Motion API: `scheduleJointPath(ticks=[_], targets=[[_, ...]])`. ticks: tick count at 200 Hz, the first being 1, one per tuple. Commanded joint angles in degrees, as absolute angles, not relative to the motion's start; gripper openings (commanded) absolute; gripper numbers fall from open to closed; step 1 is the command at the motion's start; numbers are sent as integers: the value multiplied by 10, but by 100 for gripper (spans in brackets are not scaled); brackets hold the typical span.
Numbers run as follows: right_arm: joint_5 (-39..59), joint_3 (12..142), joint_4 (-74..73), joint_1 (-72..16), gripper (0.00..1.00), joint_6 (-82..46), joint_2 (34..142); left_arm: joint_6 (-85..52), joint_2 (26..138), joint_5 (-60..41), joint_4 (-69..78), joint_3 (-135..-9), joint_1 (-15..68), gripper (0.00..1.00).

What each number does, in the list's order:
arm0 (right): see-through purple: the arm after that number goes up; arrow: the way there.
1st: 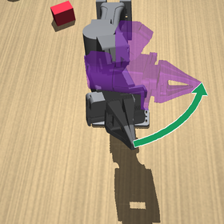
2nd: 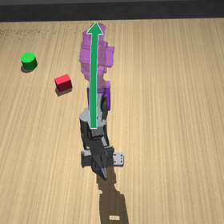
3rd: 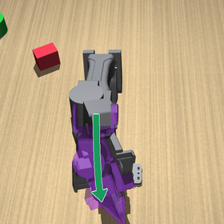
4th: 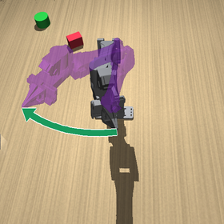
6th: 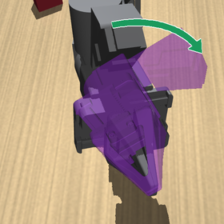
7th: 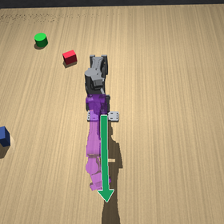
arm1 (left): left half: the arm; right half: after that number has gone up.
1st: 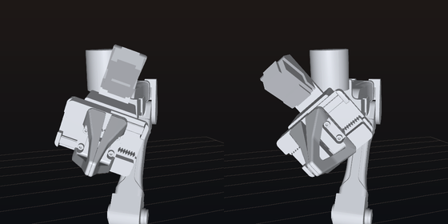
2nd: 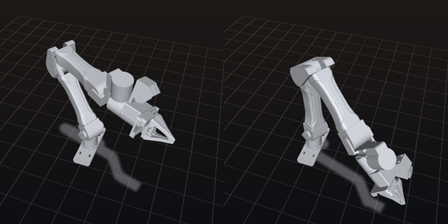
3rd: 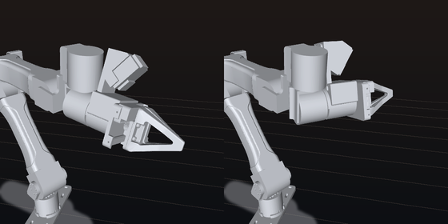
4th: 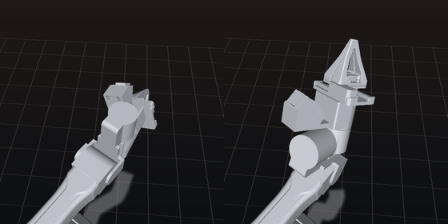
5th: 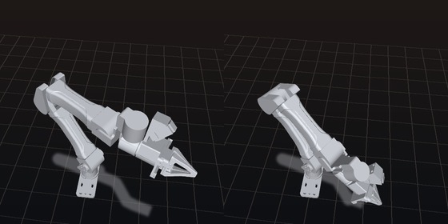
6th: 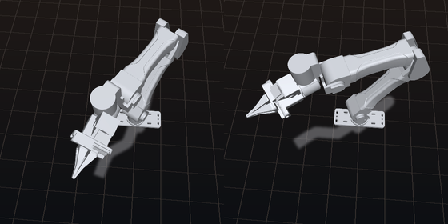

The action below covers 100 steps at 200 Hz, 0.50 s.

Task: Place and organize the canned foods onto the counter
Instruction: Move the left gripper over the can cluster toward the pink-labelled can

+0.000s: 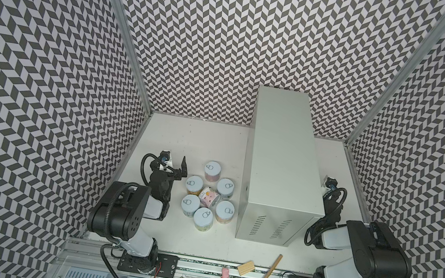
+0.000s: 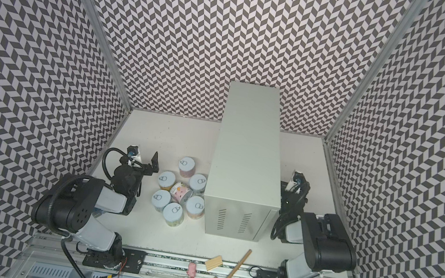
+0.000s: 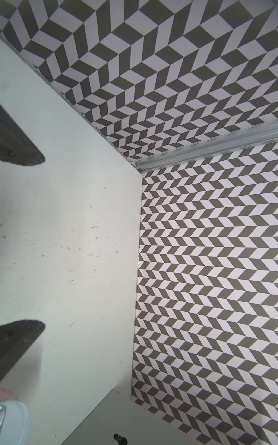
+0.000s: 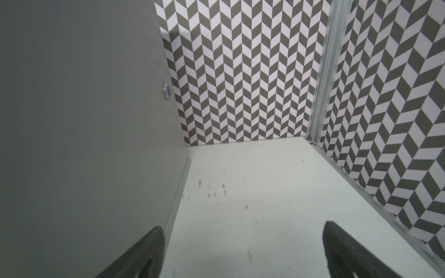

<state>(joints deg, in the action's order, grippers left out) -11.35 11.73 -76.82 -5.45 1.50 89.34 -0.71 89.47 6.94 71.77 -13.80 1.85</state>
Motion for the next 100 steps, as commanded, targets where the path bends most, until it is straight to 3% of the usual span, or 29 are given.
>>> scheduleJointPath(ticks=[1, 61, 100], targets=[[-106, 111, -810, -57, 99, 22, 901, -6, 892, 65, 720, -146, 15, 100], [-106, 111, -810, -57, 99, 22, 901, -2, 890, 72, 726, -145, 18, 100], [-106, 110, -809, -56, 99, 22, 901, 0, 852, 148, 504, -253, 45, 100]])
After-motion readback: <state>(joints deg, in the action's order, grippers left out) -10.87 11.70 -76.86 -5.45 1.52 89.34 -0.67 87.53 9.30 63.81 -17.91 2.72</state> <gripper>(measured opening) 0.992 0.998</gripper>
